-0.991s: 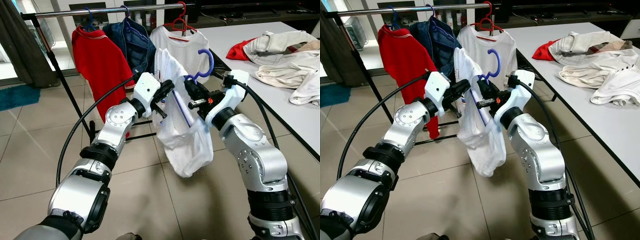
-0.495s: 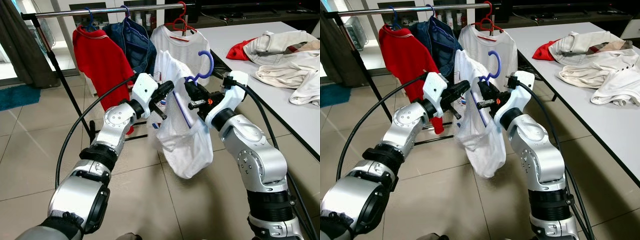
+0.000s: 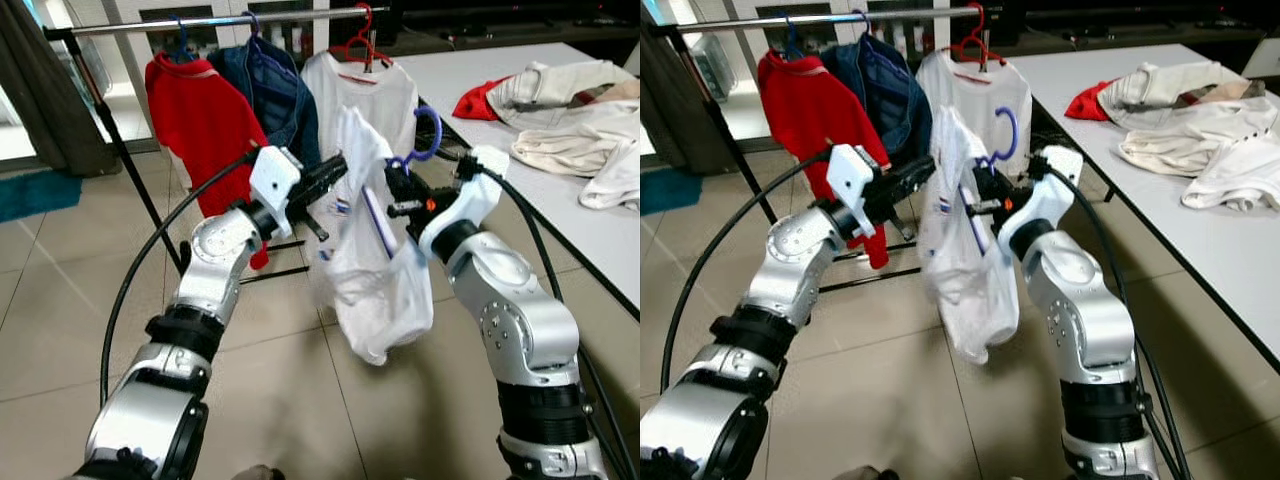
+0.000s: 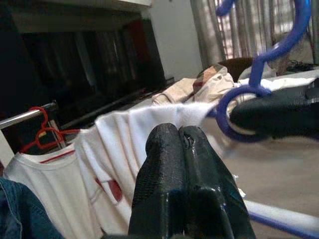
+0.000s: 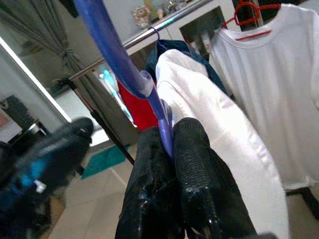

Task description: Hang hanger

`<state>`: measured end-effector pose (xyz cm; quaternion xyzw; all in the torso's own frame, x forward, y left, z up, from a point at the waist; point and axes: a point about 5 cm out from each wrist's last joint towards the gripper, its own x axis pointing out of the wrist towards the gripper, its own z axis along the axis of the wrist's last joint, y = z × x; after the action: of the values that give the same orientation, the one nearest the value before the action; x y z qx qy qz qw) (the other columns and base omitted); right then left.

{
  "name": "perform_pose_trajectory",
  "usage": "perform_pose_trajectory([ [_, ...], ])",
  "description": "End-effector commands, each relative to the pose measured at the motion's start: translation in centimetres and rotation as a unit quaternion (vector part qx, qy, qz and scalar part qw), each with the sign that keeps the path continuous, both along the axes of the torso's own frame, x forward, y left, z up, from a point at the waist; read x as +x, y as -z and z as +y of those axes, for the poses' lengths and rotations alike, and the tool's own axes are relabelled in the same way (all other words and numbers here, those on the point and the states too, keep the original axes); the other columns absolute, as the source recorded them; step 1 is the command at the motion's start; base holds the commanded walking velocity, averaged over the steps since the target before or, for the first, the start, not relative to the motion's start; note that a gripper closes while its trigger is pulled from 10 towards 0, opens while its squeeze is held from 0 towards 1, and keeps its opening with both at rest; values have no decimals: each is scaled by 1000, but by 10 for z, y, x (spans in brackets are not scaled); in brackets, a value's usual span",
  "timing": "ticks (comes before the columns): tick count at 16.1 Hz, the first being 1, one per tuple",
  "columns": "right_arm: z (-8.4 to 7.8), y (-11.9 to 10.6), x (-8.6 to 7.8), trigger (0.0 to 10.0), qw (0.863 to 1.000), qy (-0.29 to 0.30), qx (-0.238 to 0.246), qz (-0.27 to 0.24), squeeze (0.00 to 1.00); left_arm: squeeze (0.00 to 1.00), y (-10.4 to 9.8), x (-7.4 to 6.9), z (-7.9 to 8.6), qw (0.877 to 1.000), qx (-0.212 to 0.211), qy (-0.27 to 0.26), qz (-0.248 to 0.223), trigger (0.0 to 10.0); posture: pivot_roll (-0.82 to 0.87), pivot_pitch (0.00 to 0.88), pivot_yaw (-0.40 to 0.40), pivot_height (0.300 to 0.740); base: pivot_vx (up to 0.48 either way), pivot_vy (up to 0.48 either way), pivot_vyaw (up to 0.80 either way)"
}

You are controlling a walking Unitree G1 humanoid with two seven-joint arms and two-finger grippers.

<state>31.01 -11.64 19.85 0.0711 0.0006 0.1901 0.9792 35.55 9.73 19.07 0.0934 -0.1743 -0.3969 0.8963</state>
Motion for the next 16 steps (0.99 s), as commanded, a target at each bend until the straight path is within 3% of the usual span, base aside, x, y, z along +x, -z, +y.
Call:
perform_pose_trajectory([
  [1, -1, -6, -1, 10000, 1000, 0, 4, -12, 0, 0, 0, 1, 4, 1000, -6, -18, 5, 0, -104, 0, 59, 740, 0, 0, 0],
  [2, 0, -7, -2, 10000, 1000, -7, 0, -12, 0, 0, 5, 0, 1, 1000, 2, -8, 15, 10000, -109, 0, 55, 740, 0, 0, 0],
  [3, 2, -8, -3, 10000, 1000, -12, -3, -12, 0, 0, 5, -3, -3, 1000, -1, 17, 14, 10000, -109, 0, 55, 740, 0, 0, 0],
  [4, 3, -10, -3, 10000, 1000, -18, -8, -14, 0, 1000, 5, -4, -7, 999, 2, 32, 10, 10000, -117, 0, 53, 740, 0, 0, 0],
  [11, 8, -19, -6, 10000, 999, -35, -14, -22, 0, 1000, 11, 5, -4, 998, 50, 19, 24, 10000, -134, 0, 66, 740, 0, 0, 0],
  [14, 11, -23, -8, 10000, 998, -47, -16, -29, 0, 1000, 12, 8, -10, 997, 69, 18, 21, 10000, -133, 0, 66, 740, 0, 0, 0],
  [15, 12, -24, -8, 10000, 998, -48, -16, -30, 0, 125, 11, 8, -12, 997, 70, 20, 21, 10000, -132, 0, 70, 740, 0, 0, 0],
  [16, 13, -25, -9, 10000, 998, -50, -16, -30, 0, 0, 11, 10, -14, 997, 74, 22, 22, 10000, -131, 0, 70, 740, 0, 0, 0],
])
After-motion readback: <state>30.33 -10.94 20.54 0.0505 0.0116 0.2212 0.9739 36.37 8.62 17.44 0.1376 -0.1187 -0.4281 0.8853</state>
